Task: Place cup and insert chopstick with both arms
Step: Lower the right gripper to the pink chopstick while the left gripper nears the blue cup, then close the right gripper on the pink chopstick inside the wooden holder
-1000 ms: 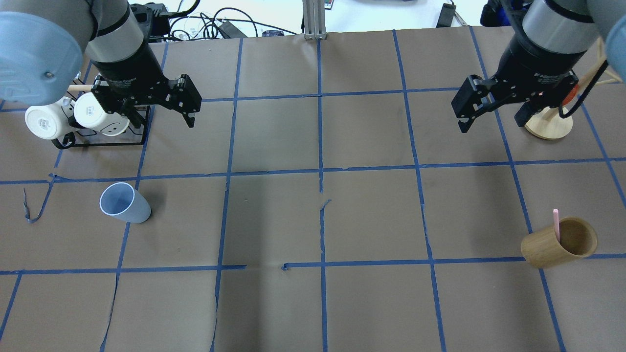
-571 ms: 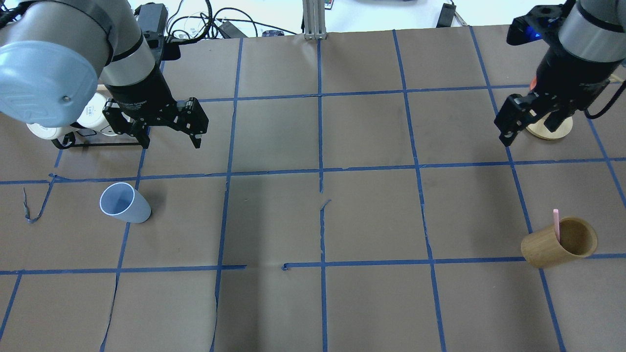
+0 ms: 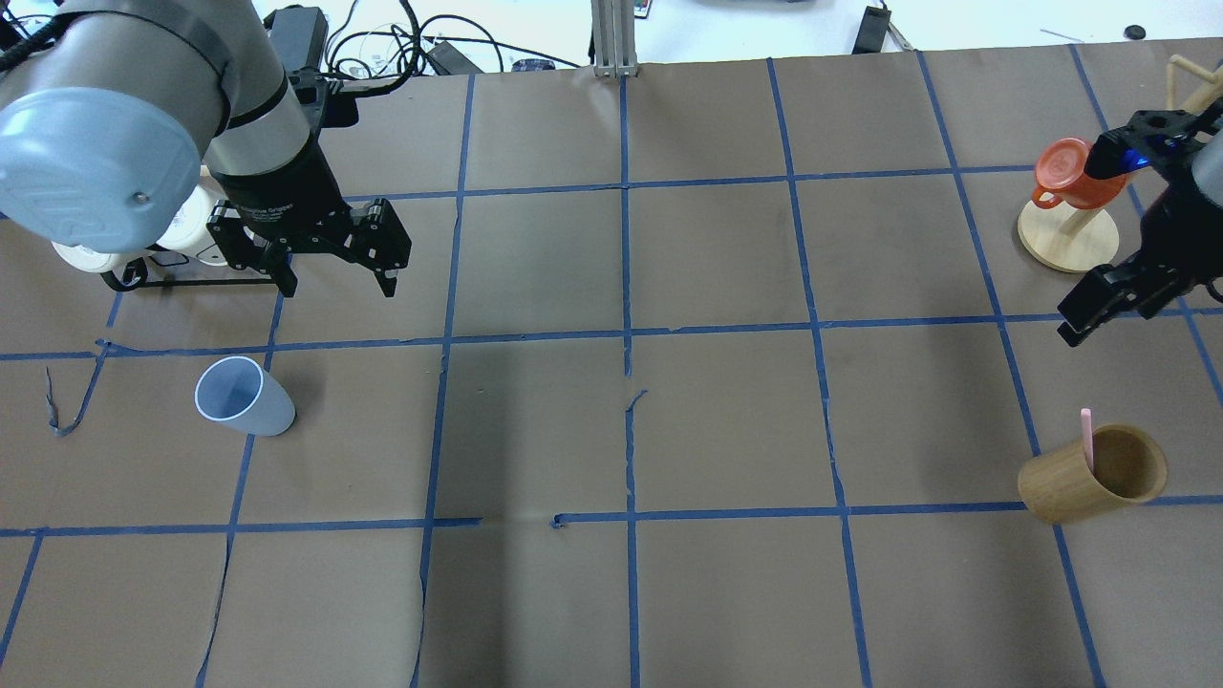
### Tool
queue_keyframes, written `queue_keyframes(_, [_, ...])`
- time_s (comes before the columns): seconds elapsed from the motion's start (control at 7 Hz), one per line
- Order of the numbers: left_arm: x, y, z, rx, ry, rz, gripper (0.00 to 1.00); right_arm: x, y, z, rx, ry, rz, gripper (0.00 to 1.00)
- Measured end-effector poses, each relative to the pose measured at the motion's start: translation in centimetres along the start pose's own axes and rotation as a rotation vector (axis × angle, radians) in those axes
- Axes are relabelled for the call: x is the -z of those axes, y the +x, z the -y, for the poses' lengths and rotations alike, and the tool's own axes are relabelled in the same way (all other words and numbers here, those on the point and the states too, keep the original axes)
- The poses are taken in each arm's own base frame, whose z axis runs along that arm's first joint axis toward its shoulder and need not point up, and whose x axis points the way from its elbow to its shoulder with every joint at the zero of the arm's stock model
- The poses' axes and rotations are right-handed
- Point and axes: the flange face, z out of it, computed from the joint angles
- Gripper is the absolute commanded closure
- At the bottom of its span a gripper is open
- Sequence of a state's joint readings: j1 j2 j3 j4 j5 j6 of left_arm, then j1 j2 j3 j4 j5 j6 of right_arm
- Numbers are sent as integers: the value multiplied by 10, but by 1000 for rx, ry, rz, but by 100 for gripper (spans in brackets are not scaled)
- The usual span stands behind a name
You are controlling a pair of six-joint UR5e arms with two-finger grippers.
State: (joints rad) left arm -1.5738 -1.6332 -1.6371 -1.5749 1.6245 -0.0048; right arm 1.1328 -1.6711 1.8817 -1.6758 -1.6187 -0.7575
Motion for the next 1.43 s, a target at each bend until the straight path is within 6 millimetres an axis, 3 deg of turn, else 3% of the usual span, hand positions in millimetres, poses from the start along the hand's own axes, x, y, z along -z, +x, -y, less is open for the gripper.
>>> queue_keyframes(0.43, [-9,1,-3,0,-15,-1,0,-11,-14,-16,5,-88,88,0])
queue_keyframes(1.0, [-14,2,-4,-1,-15,-1,0,-21,-11,-13,-61,-101,94,0])
queue_keyframes(1.14, [-15,2,-4,-1,-17,-1,0,-31,-11,-14,-54,-99,82,0])
queue_keyframes(1.43, [-19,3,-5,-3,-25,-1,0,-61,-14,-18,-41,-85,43,18])
